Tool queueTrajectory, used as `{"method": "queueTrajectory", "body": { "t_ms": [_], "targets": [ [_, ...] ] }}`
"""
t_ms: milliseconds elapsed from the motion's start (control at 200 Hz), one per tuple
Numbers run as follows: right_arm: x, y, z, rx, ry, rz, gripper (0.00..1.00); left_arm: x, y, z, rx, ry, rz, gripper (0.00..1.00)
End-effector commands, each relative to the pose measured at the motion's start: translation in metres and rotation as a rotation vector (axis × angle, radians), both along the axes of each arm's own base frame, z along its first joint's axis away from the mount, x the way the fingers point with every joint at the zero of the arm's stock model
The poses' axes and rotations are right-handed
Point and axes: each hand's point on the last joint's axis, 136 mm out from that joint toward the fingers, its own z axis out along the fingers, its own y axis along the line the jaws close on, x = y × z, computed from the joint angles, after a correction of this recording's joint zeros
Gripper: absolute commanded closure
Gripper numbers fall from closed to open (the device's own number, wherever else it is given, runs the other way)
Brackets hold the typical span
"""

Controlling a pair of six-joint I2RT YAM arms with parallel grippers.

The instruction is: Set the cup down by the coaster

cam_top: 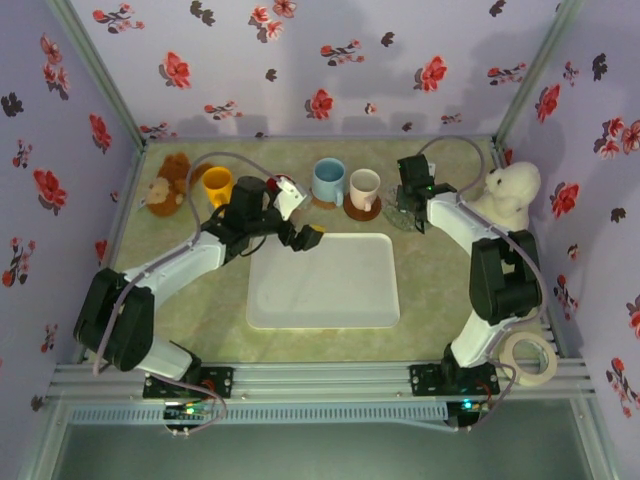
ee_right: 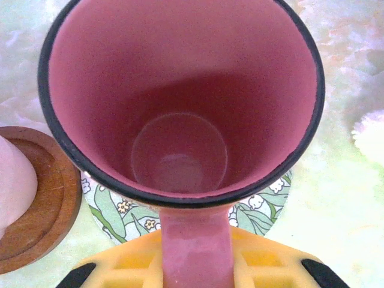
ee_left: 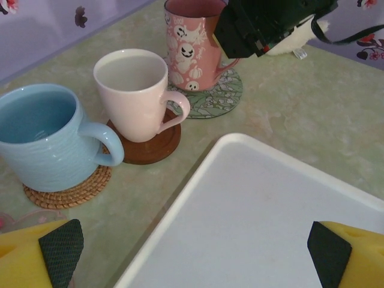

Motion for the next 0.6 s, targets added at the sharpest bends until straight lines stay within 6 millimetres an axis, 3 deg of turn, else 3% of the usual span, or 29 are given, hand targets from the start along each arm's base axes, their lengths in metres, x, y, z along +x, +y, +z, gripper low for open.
{"method": "queueTrajectory", "body": {
  "t_ms": [0,595],
  "targets": [
    [0.017,-0.007,0.014,0.014,-0.113,-0.066,1.00,0.006,-0.007,0.016,-0.024,-0.017,0.000,0.01],
    [0.004,-0.014,-0.011,-0.017,-0.043,-0.087,0.97,0.010,-0.015,0.016,-0.012,0.010,-0.008,0.01]
  ]
}}
